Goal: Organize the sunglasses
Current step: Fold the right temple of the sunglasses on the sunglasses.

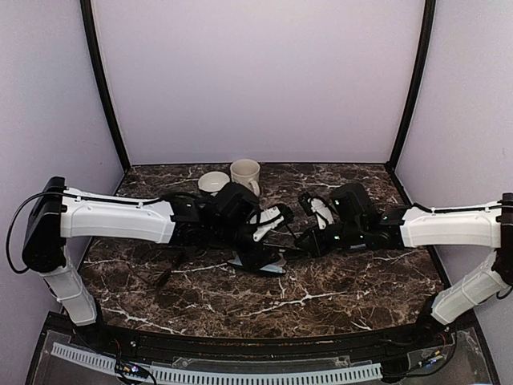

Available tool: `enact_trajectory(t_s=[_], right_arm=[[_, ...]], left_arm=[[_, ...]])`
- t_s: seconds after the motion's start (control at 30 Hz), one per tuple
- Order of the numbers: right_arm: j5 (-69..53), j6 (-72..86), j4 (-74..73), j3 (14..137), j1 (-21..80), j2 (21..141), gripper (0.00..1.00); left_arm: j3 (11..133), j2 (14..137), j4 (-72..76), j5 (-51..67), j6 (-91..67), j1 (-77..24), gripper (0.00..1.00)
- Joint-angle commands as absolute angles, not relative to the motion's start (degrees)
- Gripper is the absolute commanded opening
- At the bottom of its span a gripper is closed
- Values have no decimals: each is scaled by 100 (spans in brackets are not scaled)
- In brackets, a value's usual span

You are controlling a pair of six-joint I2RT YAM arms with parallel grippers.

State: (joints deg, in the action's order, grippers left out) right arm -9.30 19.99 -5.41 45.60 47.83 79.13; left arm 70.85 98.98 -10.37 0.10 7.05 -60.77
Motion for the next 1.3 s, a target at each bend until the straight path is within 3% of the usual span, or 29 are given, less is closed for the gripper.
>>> enact_trajectory(t_s=[0.0, 0.53, 0.9, 1.27], right_arm=[[-1434, 1793, -219, 4469, 4837, 7778, 0], [-1693, 1434, -477, 4528, 4964, 7918, 0], [-2125, 1147, -577, 4479, 5170, 7915, 0], [-2530, 740, -711, 4447, 5277, 7834, 0]], left_arm=[[6884, 9434, -882, -264, 793, -6081, 71], [6211, 8637, -807, 340, 1117, -6082, 96], [6304, 8786, -804, 464, 1227, -6082, 99], [6434, 8978, -975, 1502, 1467, -6082, 99]])
